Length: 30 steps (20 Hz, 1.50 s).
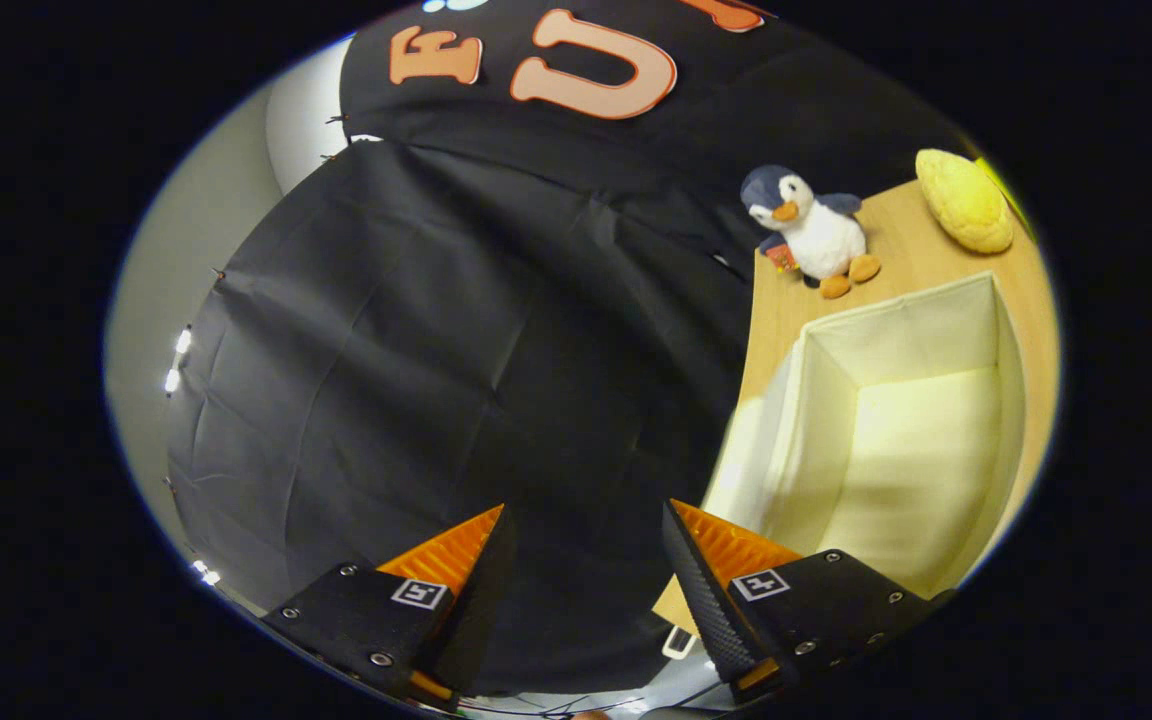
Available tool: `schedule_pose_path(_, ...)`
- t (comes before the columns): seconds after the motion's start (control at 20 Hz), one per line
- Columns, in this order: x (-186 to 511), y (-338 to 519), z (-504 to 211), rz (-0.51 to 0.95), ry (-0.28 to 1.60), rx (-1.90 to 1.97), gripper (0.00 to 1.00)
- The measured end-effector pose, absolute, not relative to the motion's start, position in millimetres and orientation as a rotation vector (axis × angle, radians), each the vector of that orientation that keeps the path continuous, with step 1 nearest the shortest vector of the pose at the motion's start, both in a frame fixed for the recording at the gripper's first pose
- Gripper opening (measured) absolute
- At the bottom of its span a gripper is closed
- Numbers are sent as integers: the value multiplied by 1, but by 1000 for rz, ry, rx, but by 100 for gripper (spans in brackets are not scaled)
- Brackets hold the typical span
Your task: Open the storage box then place both shoes into the box .Put the left shoe in first, then the right shoe, with the right side of both shoes facing outward in a uniform manner.
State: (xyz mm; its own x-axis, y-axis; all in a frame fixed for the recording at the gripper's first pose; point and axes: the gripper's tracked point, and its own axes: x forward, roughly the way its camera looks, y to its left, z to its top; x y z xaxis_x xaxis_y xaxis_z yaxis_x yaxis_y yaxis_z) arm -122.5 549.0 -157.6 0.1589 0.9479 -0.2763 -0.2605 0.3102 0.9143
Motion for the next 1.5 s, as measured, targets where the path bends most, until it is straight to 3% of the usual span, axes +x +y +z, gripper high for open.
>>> schedule_pose_path(0.35,-73,436,-174,835,822,582,96)
schedule_pose_path(0.65,-44,332,-213,628,781,389,98)
schedule_pose_path(1.25,-81,198,-364,366,1010,136,96)
schedule_pose_path(1.5,-93,180,-420,330,1113,97,89)
